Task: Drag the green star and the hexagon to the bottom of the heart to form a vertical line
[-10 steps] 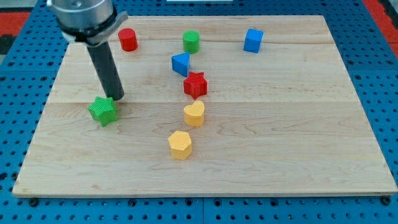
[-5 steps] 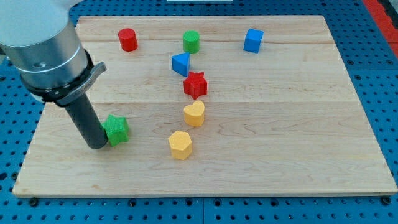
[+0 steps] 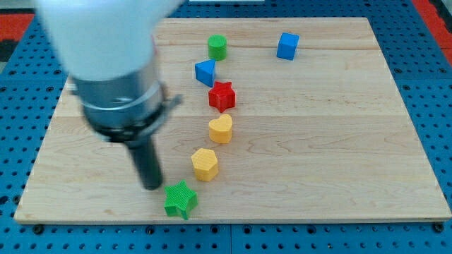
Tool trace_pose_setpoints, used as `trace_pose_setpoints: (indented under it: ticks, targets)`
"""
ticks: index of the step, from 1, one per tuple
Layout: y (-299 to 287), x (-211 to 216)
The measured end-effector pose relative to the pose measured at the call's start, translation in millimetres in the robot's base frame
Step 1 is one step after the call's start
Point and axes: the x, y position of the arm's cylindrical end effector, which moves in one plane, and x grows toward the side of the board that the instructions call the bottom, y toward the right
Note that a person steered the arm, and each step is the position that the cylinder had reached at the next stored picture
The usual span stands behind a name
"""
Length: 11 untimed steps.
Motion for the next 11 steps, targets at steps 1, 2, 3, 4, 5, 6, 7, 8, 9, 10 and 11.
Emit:
trace_pose_setpoints:
  ticks: [1, 2, 3, 4, 5, 6, 7, 8, 9, 10, 11]
  targets:
    - [13, 32]
    - [45, 51]
    - [65, 50]
    - [85, 50]
    - [94, 50]
    - [79, 52]
    - [46, 39]
    - [46, 11]
    - [55, -4]
    - [60, -15]
    - [95, -22]
